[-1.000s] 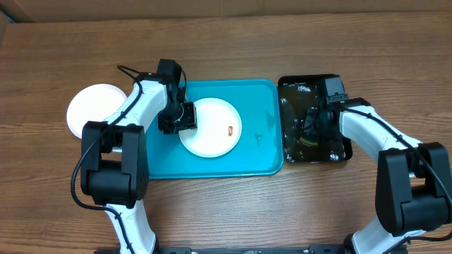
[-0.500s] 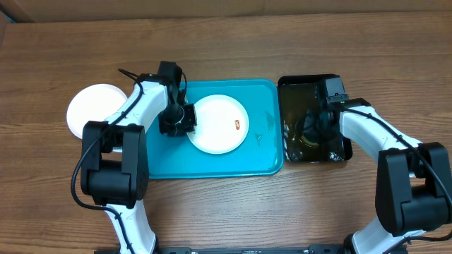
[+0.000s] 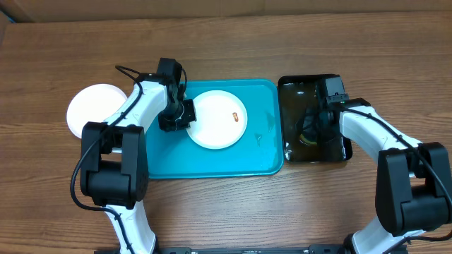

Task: Clean dirty plates on tray and stack at the side
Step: 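Grasp the green sponge with the right gripper and lift it, then carry the sponge left with the right gripper to the white plate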

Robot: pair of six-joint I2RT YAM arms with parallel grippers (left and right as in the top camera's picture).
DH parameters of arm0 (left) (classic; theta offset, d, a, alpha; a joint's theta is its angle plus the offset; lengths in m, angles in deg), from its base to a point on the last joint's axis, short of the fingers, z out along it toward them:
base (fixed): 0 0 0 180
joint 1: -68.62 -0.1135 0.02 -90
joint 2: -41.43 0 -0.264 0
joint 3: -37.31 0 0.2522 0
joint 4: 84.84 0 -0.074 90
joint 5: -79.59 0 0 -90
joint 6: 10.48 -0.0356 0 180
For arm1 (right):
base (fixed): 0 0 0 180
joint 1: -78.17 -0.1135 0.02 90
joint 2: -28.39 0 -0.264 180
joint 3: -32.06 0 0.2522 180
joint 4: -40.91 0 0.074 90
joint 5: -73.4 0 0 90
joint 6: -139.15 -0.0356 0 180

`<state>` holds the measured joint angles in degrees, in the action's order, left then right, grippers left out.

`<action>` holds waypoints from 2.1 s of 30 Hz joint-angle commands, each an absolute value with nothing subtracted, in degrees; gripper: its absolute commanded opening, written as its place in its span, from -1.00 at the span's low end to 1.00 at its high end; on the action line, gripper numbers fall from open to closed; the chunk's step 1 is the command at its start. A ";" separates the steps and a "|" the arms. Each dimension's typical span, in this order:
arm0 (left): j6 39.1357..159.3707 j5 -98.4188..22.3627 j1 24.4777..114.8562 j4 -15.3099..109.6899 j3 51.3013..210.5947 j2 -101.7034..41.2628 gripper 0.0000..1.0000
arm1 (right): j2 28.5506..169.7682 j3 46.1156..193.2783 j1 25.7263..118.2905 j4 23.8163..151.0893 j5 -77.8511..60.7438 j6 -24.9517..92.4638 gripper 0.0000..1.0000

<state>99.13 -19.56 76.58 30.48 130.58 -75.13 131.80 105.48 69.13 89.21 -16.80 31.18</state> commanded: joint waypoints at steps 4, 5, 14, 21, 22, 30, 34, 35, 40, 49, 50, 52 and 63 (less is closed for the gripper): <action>108.16 -15.71 77.42 26.85 129.44 -76.59 -0.92 | 127.74 109.61 69.24 91.66 -17.35 33.14 -0.93; 109.23 -16.00 77.61 26.61 129.44 -76.59 -0.92 | 126.75 110.57 69.24 92.99 -18.27 33.14 -0.93; 100.55 -18.18 79.95 29.54 129.44 -76.59 -0.16 | 122.86 112.52 69.24 98.30 -20.65 40.47 -0.92; 98.56 -20.37 80.26 29.39 129.44 -76.59 -0.92 | 122.62 112.45 68.92 98.94 -22.84 41.67 -0.92; 98.54 -20.35 80.43 29.41 129.44 -76.59 -0.92 | 122.62 112.45 68.74 98.96 -22.55 42.21 -0.93; 99.29 -20.30 82.18 29.74 129.44 -76.59 -0.92 | 122.64 112.45 64.89 100.03 -25.39 53.91 -0.92; 100.31 -20.30 82.51 29.85 129.44 -76.59 -0.92 | 122.62 112.89 62.45 100.03 -31.41 53.71 -0.93; 100.31 -20.30 82.53 29.85 129.44 -76.59 -0.92 | 122.62 113.39 61.81 100.03 -30.01 53.25 -0.93; 100.31 -20.32 82.53 30.20 129.44 -76.59 -0.92 | 122.62 118.11 57.79 99.40 -17.26 51.53 -0.93; 100.31 -20.35 82.53 30.41 129.44 -76.59 -0.92 | 124.74 120.49 46.62 90.31 -15.08 46.94 -0.93; 100.31 -20.35 82.53 30.39 129.44 -76.59 -0.92 | 126.45 120.49 45.11 89.74 -18.16 46.98 -0.93; 100.31 -20.35 82.53 30.28 129.44 -76.59 -0.92 | 129.62 120.49 43.21 89.17 -23.45 47.00 -0.93; 100.31 -20.35 82.53 30.22 129.44 -76.59 -0.92 | 136.50 120.47 40.09 84.25 -37.50 47.70 -0.93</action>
